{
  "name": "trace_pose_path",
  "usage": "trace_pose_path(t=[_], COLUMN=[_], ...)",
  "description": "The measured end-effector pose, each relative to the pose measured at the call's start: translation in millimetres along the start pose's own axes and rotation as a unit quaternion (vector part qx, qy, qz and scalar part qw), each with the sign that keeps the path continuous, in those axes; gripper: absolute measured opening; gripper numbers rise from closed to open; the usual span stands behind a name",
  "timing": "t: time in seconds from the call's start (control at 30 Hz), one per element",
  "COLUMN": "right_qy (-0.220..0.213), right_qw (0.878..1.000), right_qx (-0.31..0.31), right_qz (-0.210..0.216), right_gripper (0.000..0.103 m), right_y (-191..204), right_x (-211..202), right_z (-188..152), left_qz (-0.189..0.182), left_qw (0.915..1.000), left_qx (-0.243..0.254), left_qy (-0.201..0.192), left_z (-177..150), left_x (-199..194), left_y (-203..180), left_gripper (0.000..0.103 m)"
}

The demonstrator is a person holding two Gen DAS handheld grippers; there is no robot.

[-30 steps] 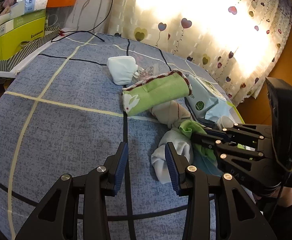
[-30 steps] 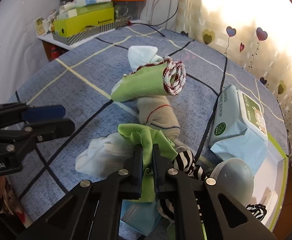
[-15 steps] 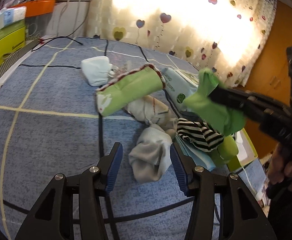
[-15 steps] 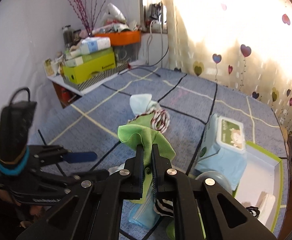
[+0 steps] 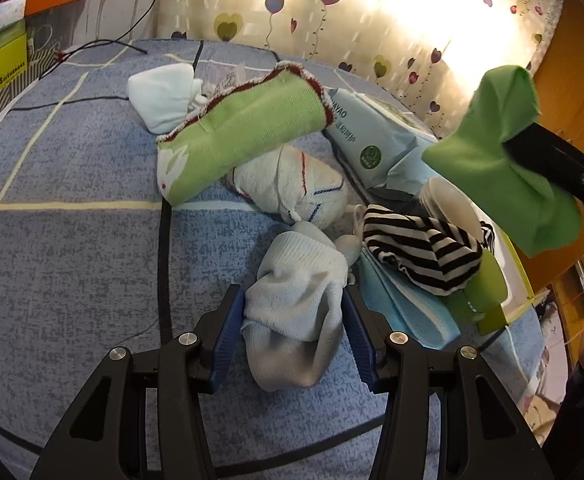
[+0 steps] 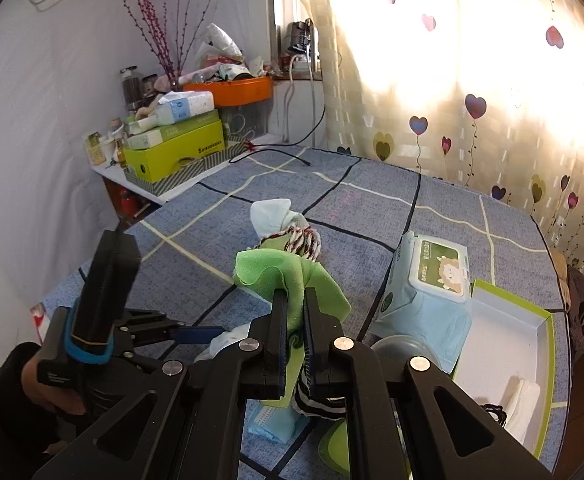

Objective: Organize soft objects
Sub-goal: 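Grasp the grey-white sock with the left gripper while the right gripper lifts the green cloth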

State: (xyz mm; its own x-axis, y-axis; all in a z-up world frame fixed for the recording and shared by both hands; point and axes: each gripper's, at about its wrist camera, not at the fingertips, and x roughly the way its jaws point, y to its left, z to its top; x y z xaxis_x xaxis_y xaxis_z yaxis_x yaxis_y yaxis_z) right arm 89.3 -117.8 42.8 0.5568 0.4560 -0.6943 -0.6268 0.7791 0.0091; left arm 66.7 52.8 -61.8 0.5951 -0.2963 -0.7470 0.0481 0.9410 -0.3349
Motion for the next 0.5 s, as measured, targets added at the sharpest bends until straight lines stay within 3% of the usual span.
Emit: trace_pose_path(t=[0.07,0.27,0.5], right_qy=[-0.001,-0.006,-0.023], right_qw=[1.0,1.0,1.0], right_qx=[0.002,0.007,0.014], right_qz=[0.002,0.008,0.002], right_gripper=[0.007,0.007,0.007], right_y=[-0.4,0.1,-1.9], right_x=[-0.5,-6.3,-22.9], right_z=[-2.2,-8.1,-10.3], left_qz=[0.006,0.014,0.016], left_qw=[1.0,0.9998,0.999], left_qx=[0.003,-0.001,-0.003], left_qy=[-0.002,-0.012,-0.042], left_z=[-1.1,-4.3,-7.2], left_x=[0.7,-6.0,-34.0], left_y=[-1.9,-5.6,-13.1], left_gripper=[0.05,0.036,0.033])
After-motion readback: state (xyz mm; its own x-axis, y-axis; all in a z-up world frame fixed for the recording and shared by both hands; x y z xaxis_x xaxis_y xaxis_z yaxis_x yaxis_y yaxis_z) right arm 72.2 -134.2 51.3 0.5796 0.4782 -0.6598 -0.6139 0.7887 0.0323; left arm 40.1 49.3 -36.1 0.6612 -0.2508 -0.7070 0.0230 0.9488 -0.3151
